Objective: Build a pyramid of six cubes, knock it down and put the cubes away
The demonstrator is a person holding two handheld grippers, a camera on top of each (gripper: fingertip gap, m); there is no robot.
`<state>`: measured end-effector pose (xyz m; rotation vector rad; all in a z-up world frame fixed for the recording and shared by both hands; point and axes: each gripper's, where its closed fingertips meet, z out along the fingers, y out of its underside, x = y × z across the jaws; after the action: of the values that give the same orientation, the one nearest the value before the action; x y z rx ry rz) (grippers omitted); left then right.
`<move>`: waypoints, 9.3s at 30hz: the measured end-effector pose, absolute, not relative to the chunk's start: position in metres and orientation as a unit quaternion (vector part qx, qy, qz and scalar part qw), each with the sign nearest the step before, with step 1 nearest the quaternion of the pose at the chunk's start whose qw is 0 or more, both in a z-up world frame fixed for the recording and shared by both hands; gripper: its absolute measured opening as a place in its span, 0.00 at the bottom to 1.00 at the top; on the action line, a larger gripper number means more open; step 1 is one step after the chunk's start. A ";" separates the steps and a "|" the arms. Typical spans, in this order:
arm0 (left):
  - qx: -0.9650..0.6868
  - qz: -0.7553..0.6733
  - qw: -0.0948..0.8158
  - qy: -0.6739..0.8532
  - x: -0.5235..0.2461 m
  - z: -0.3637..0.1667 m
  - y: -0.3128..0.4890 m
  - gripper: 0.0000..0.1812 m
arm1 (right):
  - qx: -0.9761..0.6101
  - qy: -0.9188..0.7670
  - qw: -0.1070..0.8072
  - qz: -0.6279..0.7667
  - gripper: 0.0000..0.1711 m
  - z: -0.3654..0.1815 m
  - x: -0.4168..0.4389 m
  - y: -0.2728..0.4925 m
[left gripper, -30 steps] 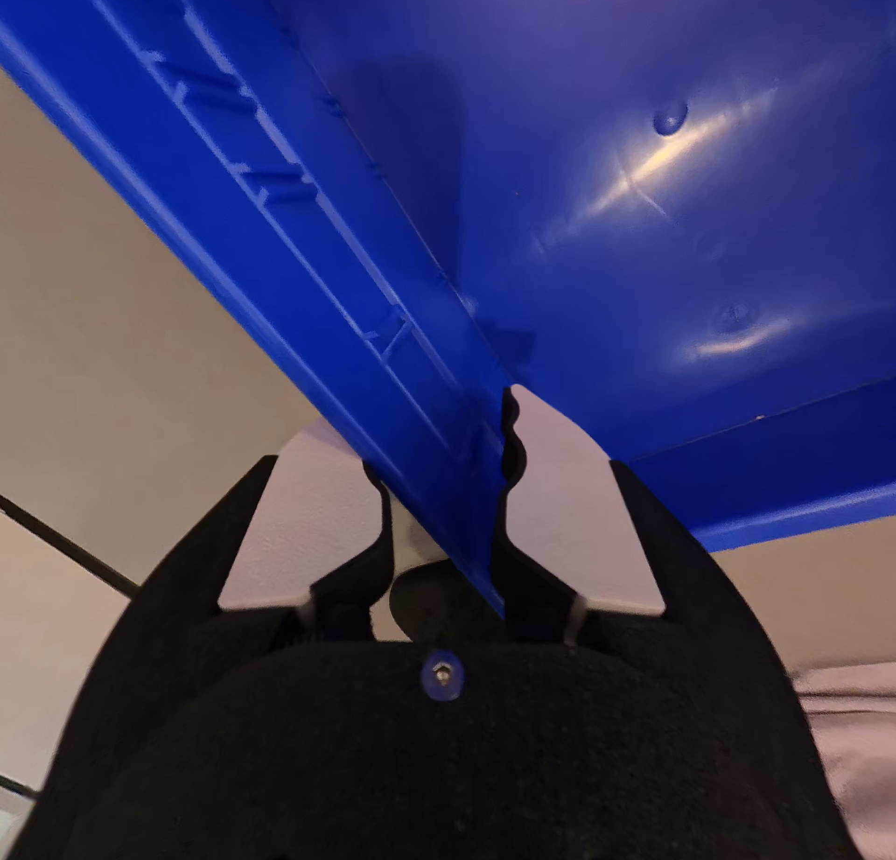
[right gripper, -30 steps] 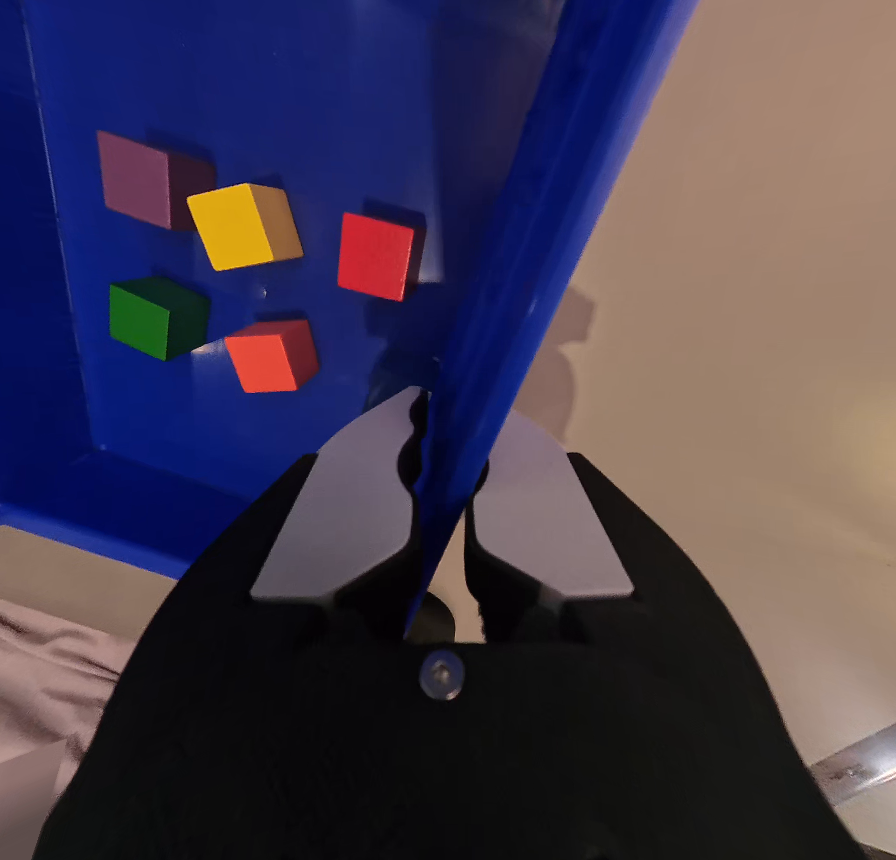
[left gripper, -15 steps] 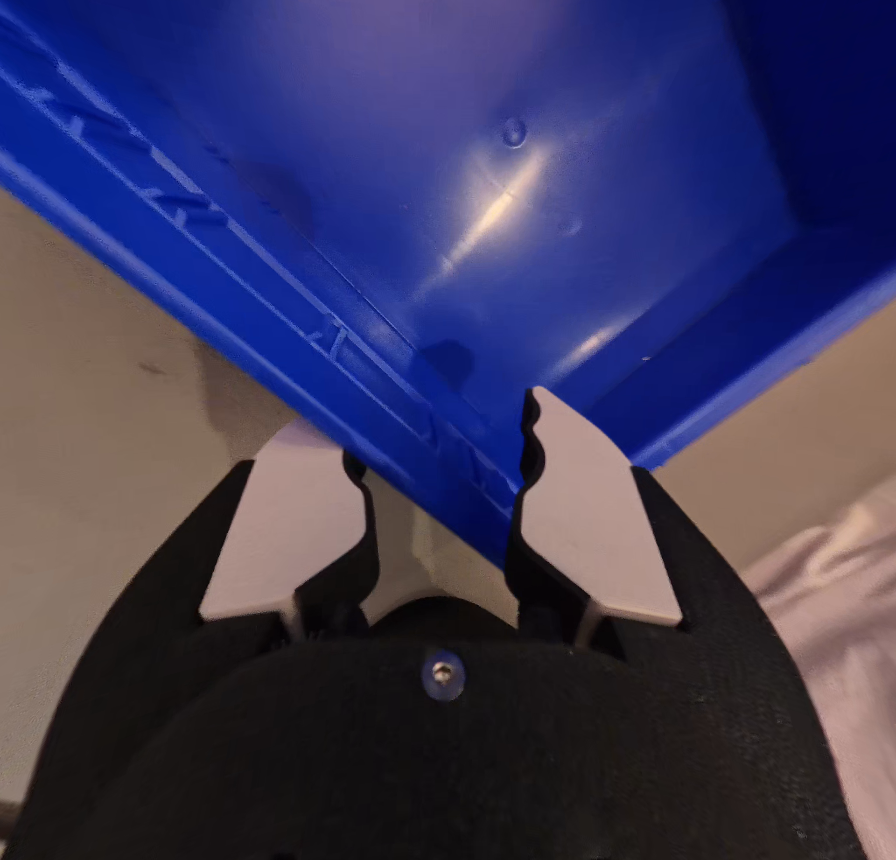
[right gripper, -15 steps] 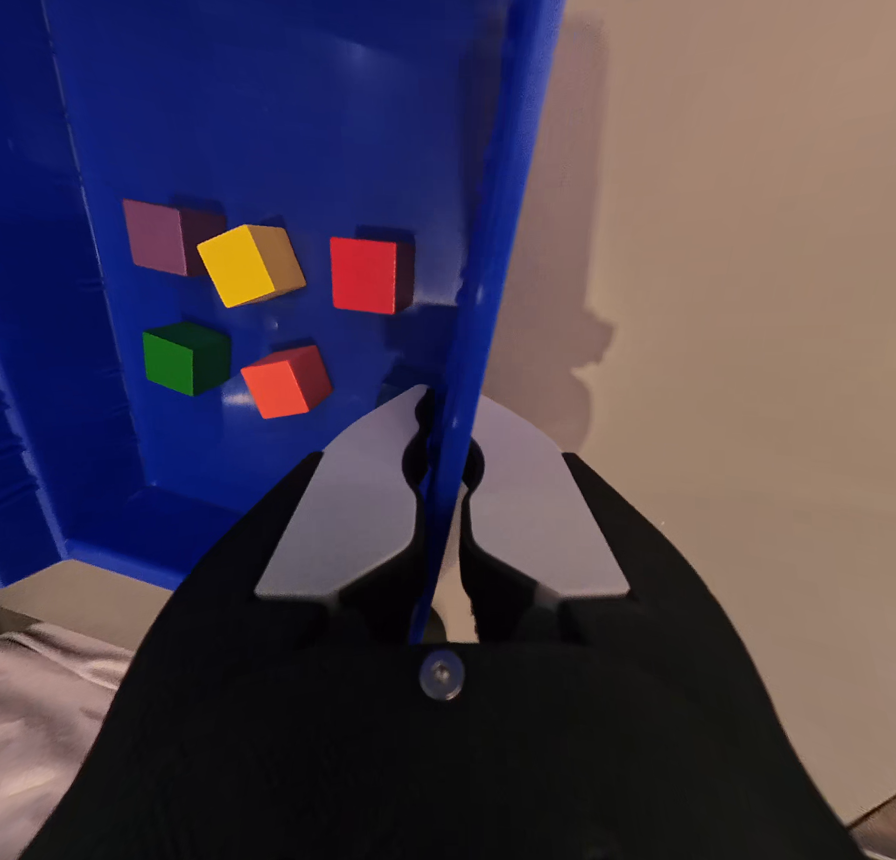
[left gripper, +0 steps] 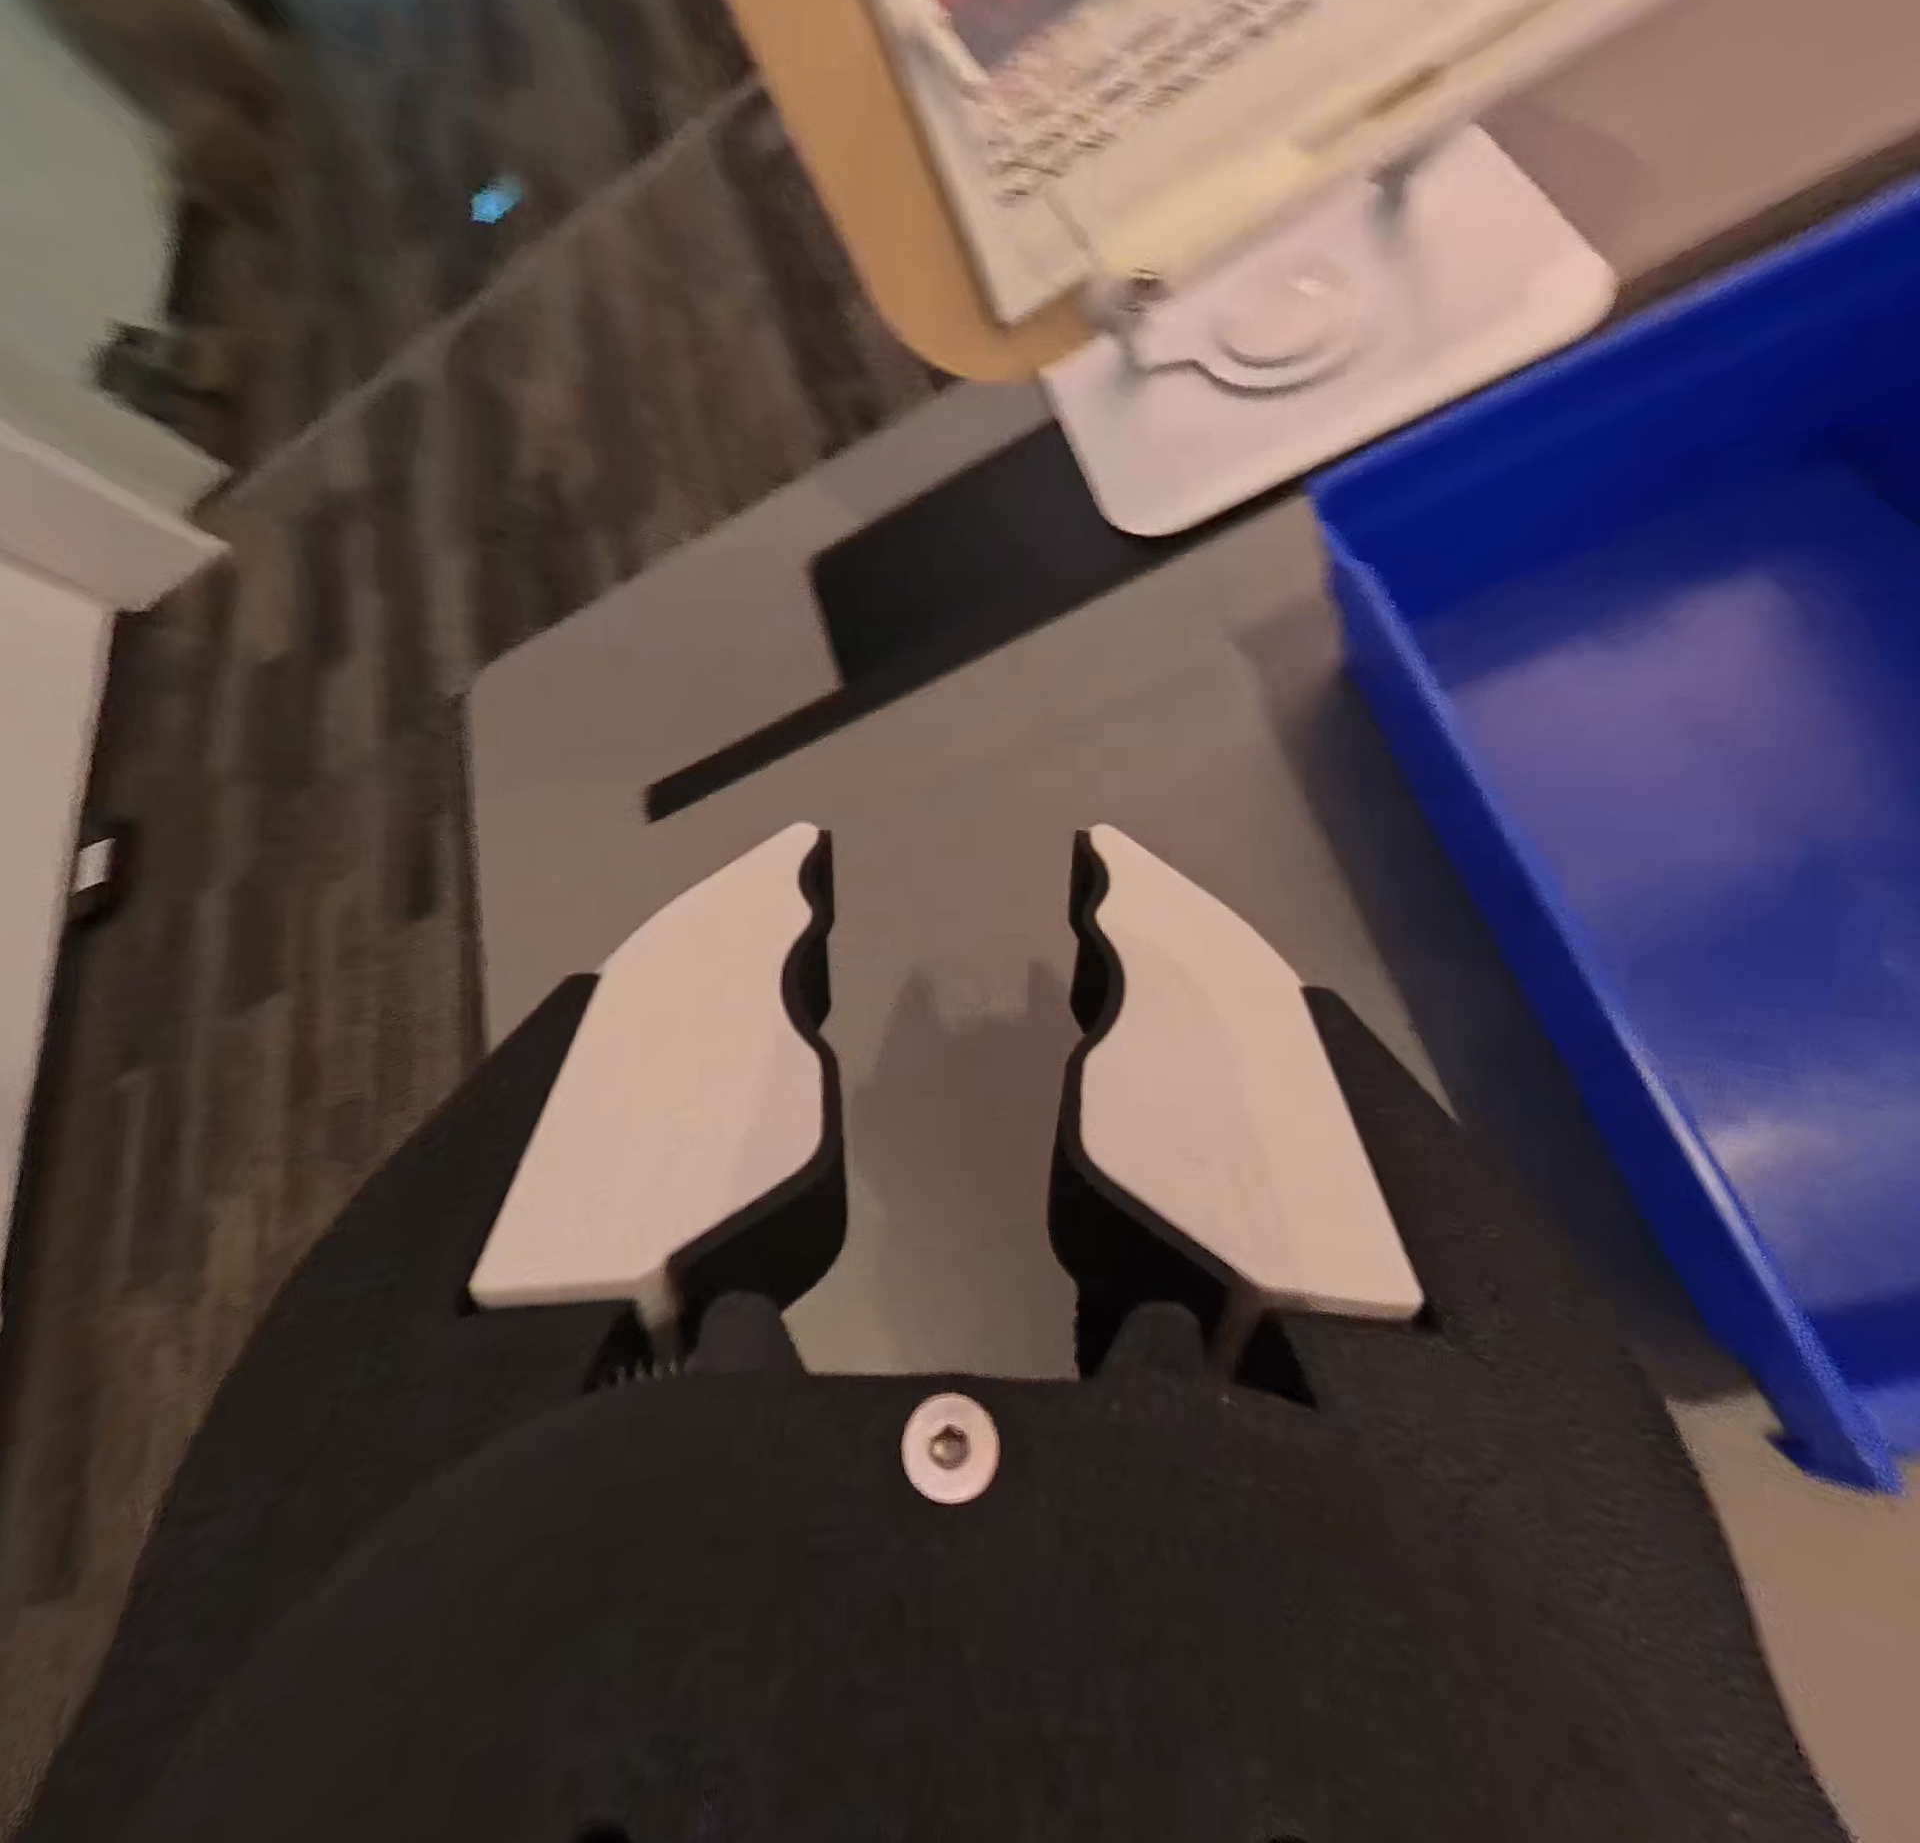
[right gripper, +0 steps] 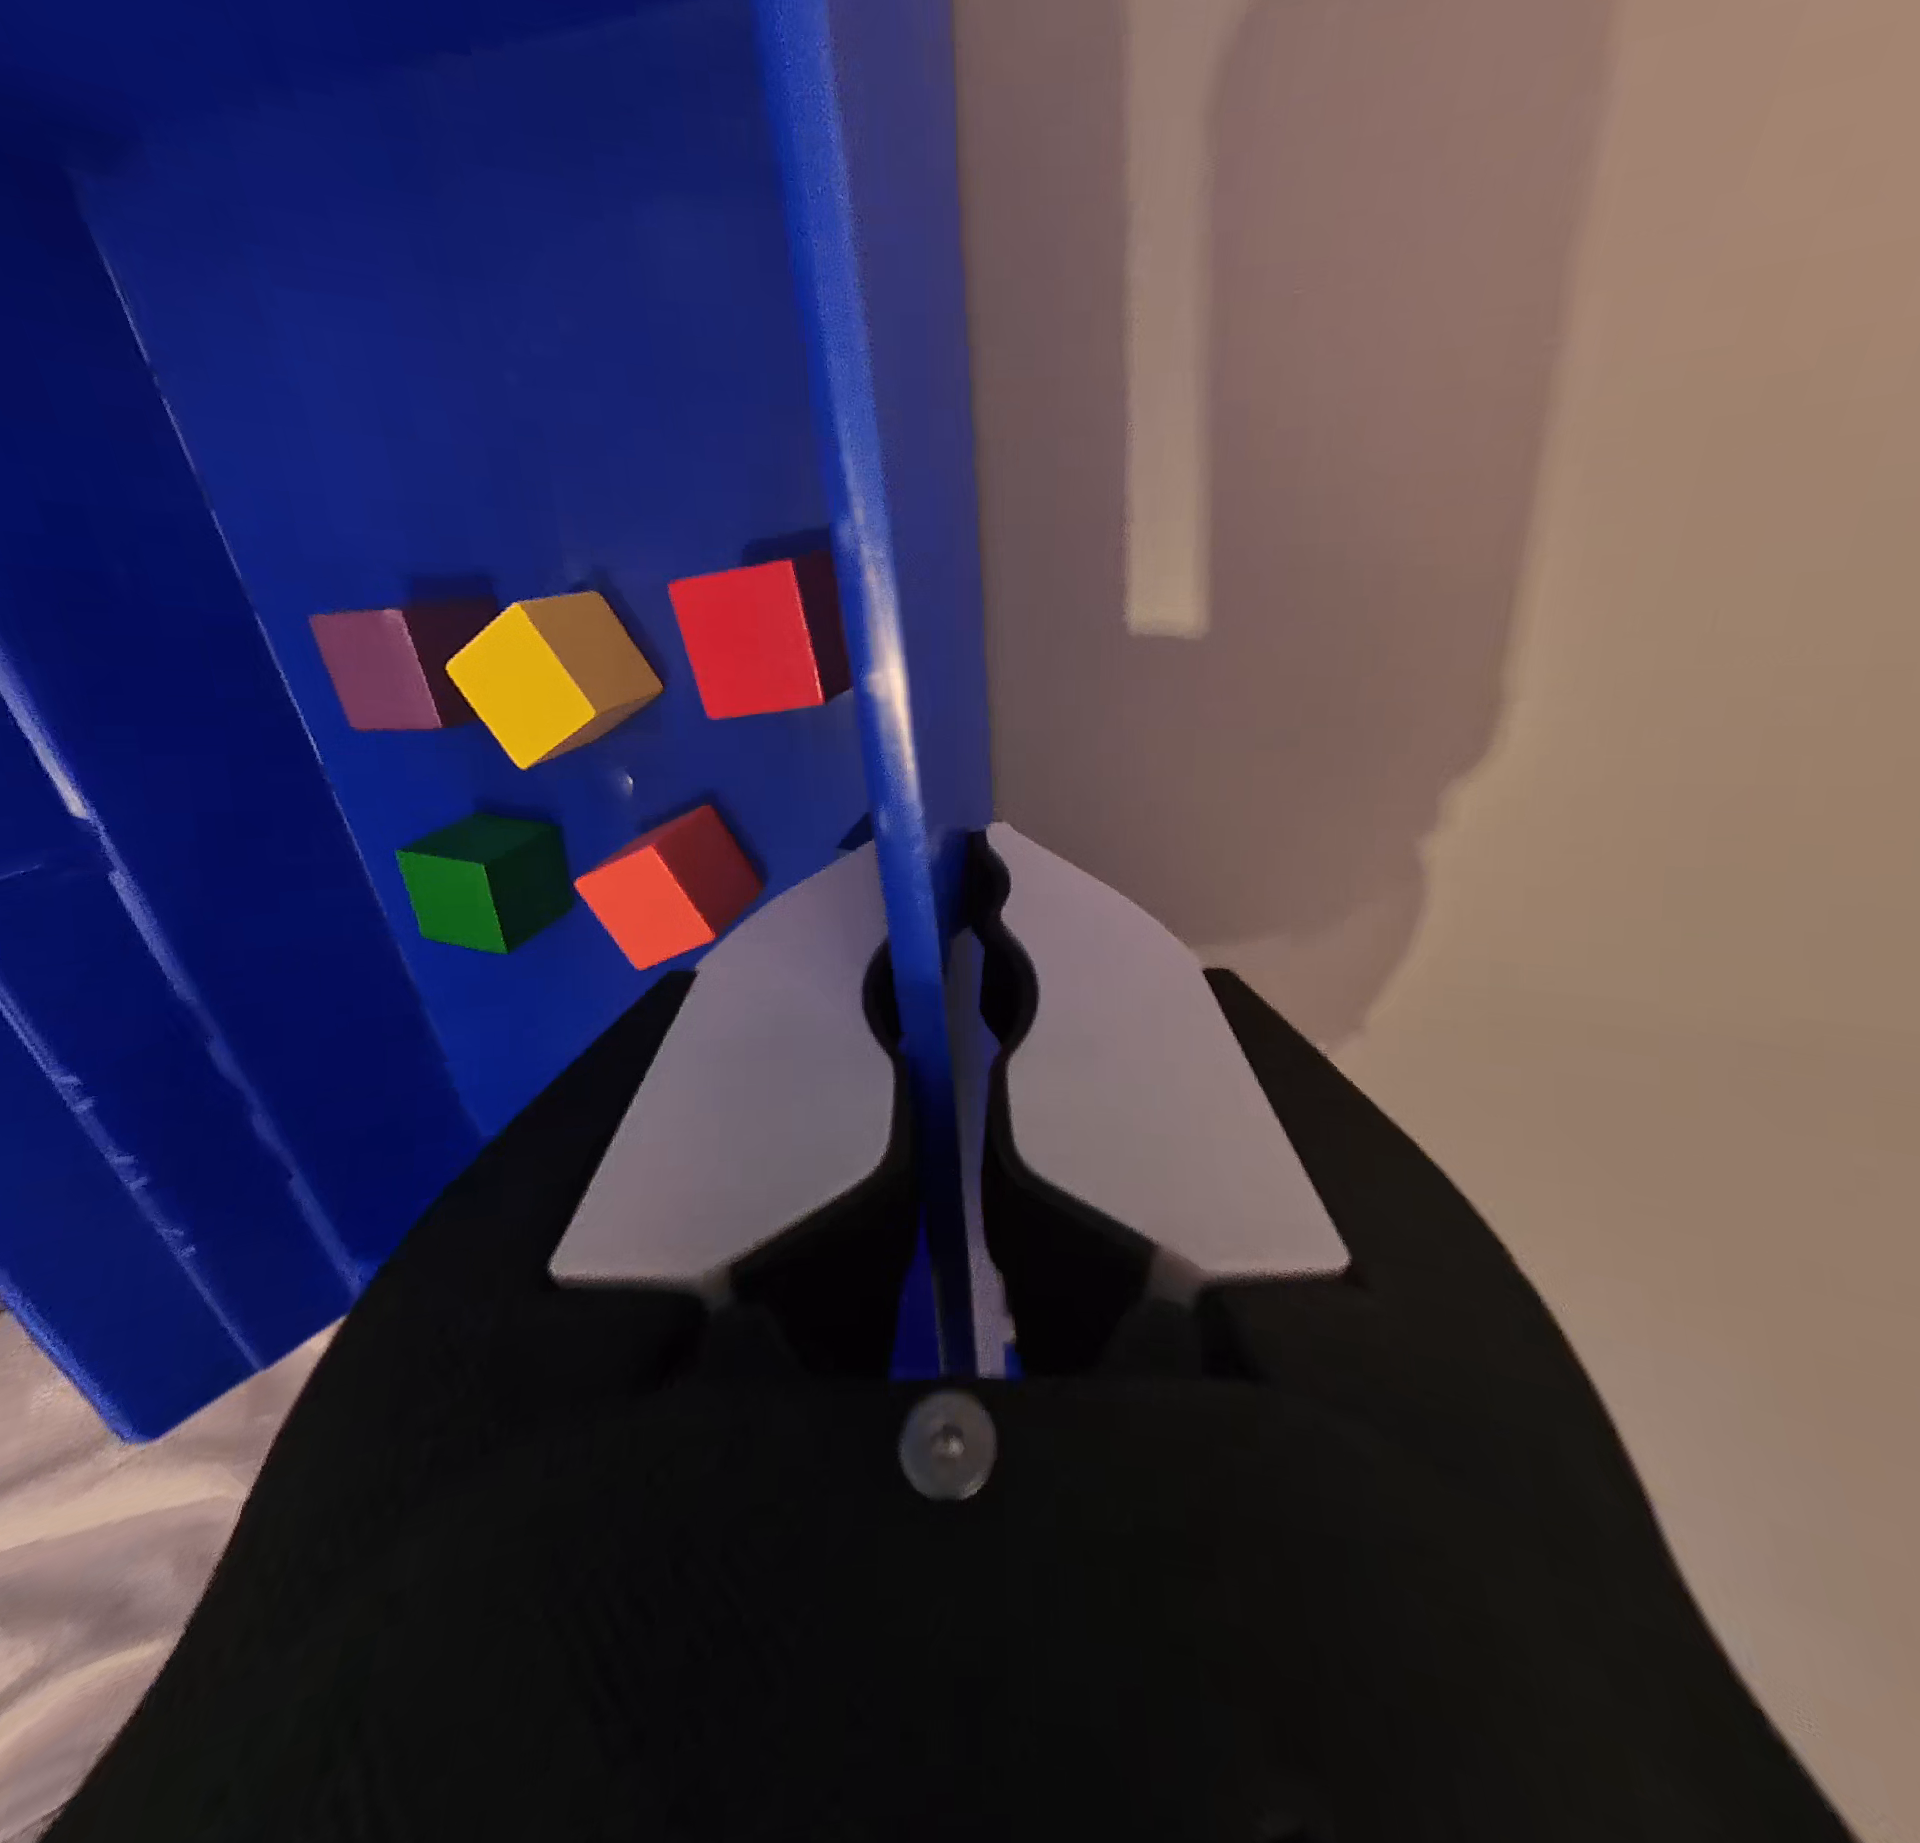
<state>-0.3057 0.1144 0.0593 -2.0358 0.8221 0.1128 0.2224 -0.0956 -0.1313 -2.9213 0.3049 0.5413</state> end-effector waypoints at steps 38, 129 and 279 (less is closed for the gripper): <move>-0.854 0.046 0.514 0.062 -0.546 0.103 0.070 0.19 | -0.950 -0.247 0.078 0.175 0.05 0.001 -0.248 0.117; -0.852 0.219 0.454 0.144 -0.468 0.093 0.104 0.40 | -0.903 0.143 0.381 -0.137 0.29 -0.050 0.344 -0.077; -0.711 0.001 0.268 0.650 -0.330 -0.100 0.075 0.26 | -0.889 -0.122 0.441 -0.017 0.30 -0.024 0.184 -0.008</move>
<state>-0.3301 0.0746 -0.1001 -1.9165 1.7540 0.0031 0.1844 -0.0082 -0.0237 -2.2067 -0.3023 -0.0416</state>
